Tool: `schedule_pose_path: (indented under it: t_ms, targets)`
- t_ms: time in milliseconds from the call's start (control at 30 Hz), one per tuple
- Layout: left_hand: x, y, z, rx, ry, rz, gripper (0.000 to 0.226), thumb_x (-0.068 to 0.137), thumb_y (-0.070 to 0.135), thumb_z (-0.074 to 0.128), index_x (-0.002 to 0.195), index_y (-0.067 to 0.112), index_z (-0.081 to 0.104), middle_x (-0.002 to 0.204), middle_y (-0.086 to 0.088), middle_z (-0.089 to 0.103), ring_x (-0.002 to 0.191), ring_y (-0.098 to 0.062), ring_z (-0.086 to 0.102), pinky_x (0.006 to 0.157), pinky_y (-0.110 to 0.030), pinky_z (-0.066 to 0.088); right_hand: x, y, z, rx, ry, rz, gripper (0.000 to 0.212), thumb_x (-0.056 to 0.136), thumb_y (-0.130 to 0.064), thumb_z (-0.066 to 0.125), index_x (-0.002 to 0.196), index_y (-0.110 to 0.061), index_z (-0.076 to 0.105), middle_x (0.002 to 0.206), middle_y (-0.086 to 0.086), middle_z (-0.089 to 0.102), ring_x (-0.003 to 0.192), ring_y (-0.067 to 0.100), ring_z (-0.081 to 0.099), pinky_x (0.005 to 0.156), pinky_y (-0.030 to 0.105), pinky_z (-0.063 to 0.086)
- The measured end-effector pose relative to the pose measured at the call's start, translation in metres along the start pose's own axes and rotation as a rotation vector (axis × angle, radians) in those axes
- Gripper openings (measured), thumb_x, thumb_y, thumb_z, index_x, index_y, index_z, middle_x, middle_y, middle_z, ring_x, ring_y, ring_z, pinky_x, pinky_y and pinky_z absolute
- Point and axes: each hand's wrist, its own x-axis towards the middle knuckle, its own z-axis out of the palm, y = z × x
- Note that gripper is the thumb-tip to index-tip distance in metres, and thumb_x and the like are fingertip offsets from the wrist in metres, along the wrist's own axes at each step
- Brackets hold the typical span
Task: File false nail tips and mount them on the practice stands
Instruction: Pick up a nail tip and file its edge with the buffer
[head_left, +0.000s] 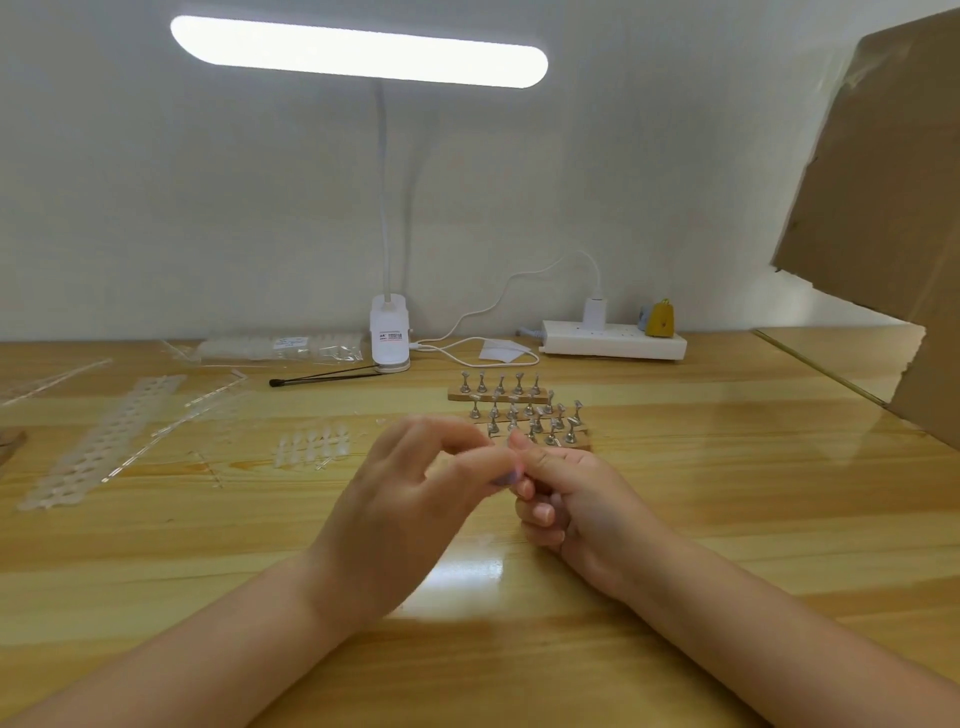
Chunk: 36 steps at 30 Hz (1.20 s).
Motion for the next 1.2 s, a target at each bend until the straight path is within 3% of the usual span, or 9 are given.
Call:
schedule_pose_path:
  t_ms: [67,133,233,400,567,700,867,1067,1200]
  targets:
    - [0.000,0.000,0.002,0.115,-0.006,0.162,0.029,0.086,0.013,0.071,0.108,0.026,0.056,0.104,0.002,0.055,0.092,-0.018,0.052,0.085,-0.026,0.039,-0.001,-0.002,-0.002,-0.023,-0.050,0.025,0.044,0.079,-0.036,0.067,0.100,0.002,0.061,0.053,-0.003,0.047,0.038,0.004,0.037,0.035,0.015,0.027]
    - [-0.001,-0.008,0.000,0.229,-0.023,0.192,0.036,0.082,0.012,0.076,0.107,0.027,0.055,0.102,0.001,0.057,0.093,-0.018,0.048,0.083,-0.026,0.035,-0.001,-0.004,-0.004,-0.020,-0.089,0.056,0.036,0.082,-0.035,0.064,0.092,0.000,0.061,0.054,-0.005,0.046,0.038,0.003,0.035,0.035,0.015,0.027]
    - [-0.004,-0.016,-0.004,0.220,0.010,0.058,0.043,0.076,0.011,0.080,0.107,0.027,0.054,0.096,-0.003,0.064,0.088,-0.019,0.049,0.079,-0.028,0.037,-0.001,-0.006,-0.003,-0.011,-0.081,0.076,0.026,0.081,-0.034,0.065,0.067,-0.013,0.065,0.055,-0.004,0.043,0.036,0.003,0.032,0.034,0.015,0.026]
    - [0.000,-0.003,0.000,0.131,-0.012,0.239,0.028,0.090,0.009,0.062,0.113,0.024,0.054,0.108,0.001,0.050,0.094,-0.016,0.048,0.091,-0.021,0.031,-0.002,-0.007,-0.003,-0.064,-0.139,0.089,0.031,0.081,-0.032,0.063,0.089,-0.003,0.057,0.049,-0.006,0.045,0.037,0.003,0.034,0.036,0.015,0.026]
    - [-0.001,-0.010,-0.007,0.094,-0.102,-0.062,0.036,0.083,0.013,0.070,0.111,0.024,0.050,0.096,-0.007,0.063,0.088,-0.024,0.057,0.081,-0.035,0.048,0.000,-0.006,-0.003,-0.059,-0.134,0.088,0.026,0.084,-0.030,0.060,0.063,-0.015,0.063,0.054,-0.003,0.045,0.038,0.004,0.036,0.035,0.015,0.029]
    - [0.004,0.004,-0.006,-0.104,-0.033,-0.055,0.018,0.098,0.024,0.049,0.115,0.018,0.049,0.100,-0.007,0.063,0.090,-0.019,0.060,0.082,-0.030,0.048,0.001,-0.002,-0.005,0.006,-0.091,0.048,0.021,0.082,-0.028,0.061,0.069,-0.012,0.066,0.058,-0.001,0.050,0.041,0.004,0.042,0.036,0.015,0.033]
    - [0.001,0.006,-0.001,-0.109,-0.138,-0.108,0.021,0.092,0.019,0.052,0.113,0.019,0.048,0.097,-0.008,0.065,0.086,-0.021,0.063,0.074,-0.035,0.053,0.002,0.000,-0.005,0.029,-0.054,0.006,0.023,0.080,-0.030,0.063,0.076,-0.007,0.061,0.058,-0.001,0.049,0.041,0.005,0.041,0.036,0.015,0.033]
    - [0.001,0.010,0.001,-0.167,-0.074,-0.081,0.020,0.094,0.021,0.052,0.114,0.018,0.050,0.101,-0.006,0.064,0.091,-0.018,0.061,0.082,-0.028,0.050,0.001,0.001,-0.004,0.028,-0.049,-0.021,0.020,0.076,-0.030,0.065,0.064,-0.014,0.067,0.057,0.000,0.050,0.041,0.005,0.042,0.037,0.016,0.033]
    - [0.001,0.005,-0.002,-0.070,-0.145,-0.121,0.022,0.091,0.019,0.050,0.113,0.020,0.049,0.096,-0.009,0.064,0.085,-0.023,0.062,0.071,-0.039,0.054,0.002,-0.001,-0.005,0.079,-0.025,-0.004,0.023,0.078,-0.030,0.065,0.068,-0.009,0.065,0.056,0.000,0.050,0.039,0.005,0.042,0.036,0.015,0.033]
